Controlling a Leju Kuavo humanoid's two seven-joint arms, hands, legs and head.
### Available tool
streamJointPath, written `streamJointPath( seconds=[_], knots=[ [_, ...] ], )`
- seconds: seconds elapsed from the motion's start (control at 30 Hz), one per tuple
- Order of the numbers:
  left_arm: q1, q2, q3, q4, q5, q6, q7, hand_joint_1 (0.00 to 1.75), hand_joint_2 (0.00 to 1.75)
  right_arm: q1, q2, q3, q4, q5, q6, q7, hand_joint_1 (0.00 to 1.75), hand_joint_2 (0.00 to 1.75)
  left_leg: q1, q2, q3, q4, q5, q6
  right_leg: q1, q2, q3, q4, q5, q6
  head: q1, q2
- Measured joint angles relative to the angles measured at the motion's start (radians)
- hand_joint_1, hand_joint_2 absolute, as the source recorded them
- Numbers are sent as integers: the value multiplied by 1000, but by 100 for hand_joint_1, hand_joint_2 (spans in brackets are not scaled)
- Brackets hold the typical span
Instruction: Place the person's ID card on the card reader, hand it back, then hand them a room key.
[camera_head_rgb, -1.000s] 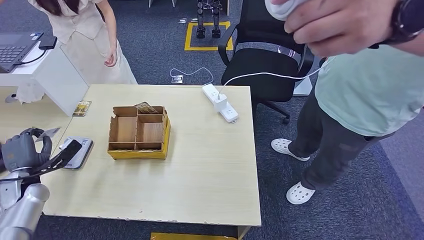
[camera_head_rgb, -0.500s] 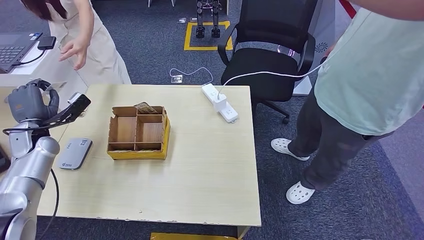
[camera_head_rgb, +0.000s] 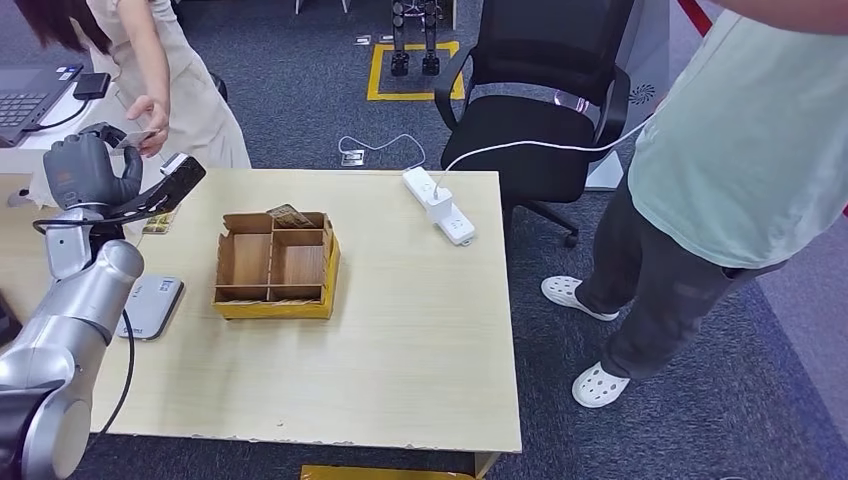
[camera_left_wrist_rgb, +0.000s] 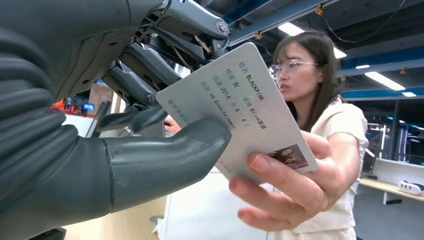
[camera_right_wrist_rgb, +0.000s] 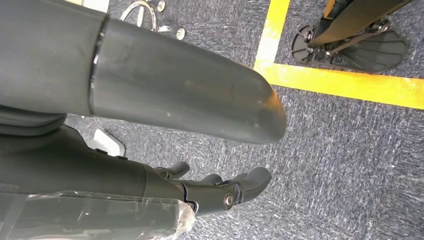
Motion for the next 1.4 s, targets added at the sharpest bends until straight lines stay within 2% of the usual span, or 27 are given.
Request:
streamJointPath(
  seconds=[0.23,0.53,0.63,0.73,0.8,0.87,0.93,1.03,1.13,1.2,1.3,1.4],
  knots=[
    [-12,-8,0,12,51,-20,-22,0,175,0,2,0,0,3,-2,1,0,0,0,0,0,0,0,0,0,0,0,0,0,0,0,0],
    [-16,-2,-7,7,151,-223,-78,0,175,0,3,0,0,6,-2,-1,0,0,0,0,0,0,0,0,0,0,0,0,0,0,0,0],
    [-6,16,-26,-23,196,-344,-104,0,175,1,3,0,0,4,-1,-7,0,0,0,0,0,0,0,0,0,0,0,0,0,0,0,0],
    [35,63,-63,-99,292,-552,-146,0,175,1,3,-2,0,1,4,-14,0,0,0,2,-1,-1,0,0,0,2,-1,1,0,0,0,0],
    [75,115,-95,-169,362,-699,-160,0,175,3,3,-3,0,-1,7,-16,0,0,1,5,-1,-1,0,0,1,5,-2,1,0,0,0,0],
    [113,200,-140,-257,442,-866,-160,0,175,7,3,-4,0,-2,9,-17,0,0,2,8,-2,-1,-1,-1,2,8,-3,1,0,-1,1,0],
    [137,318,-196,-366,533,-1004,-139,0,175,12,3,-8,0,-4,9,-17,0,0,4,11,-3,-1,-1,-2,4,11,-6,1,1,-2,0,0],
    [145,504,-267,-537,670,-1127,-95,0,175,19,3,-17,1,-6,9,-16,0,0,5,11,-6,-1,-1,-2,5,11,-8,1,1,-4,0,0],
    [139,672,-323,-703,792,-1206,-43,0,175,20,3,-25,1,-7,7,-17,0,0,5,11,-6,-1,-2,-3,5,11,-9,1,1,-4,0,0],
    [134,760,-353,-795,848,-1228,-11,0,175,19,3,-29,1,-7,7,-17,0,0,5,11,-6,-1,-2,-3,5,10,-9,0,1,-4,1,0],
    [128,843,-384,-880,877,-1229,13,0,175,18,3,-31,1,-7,6,-18,0,0,4,11,-6,-1,-2,-3,5,9,-8,0,1,-4,1,0],
    [128,881,-407,-918,882,-1226,17,0,175,17,3,-34,1,-7,6,-18,0,0,5,11,-6,-1,-1,-4,5,9,-8,0,1,-4,1,0]
  ],
)
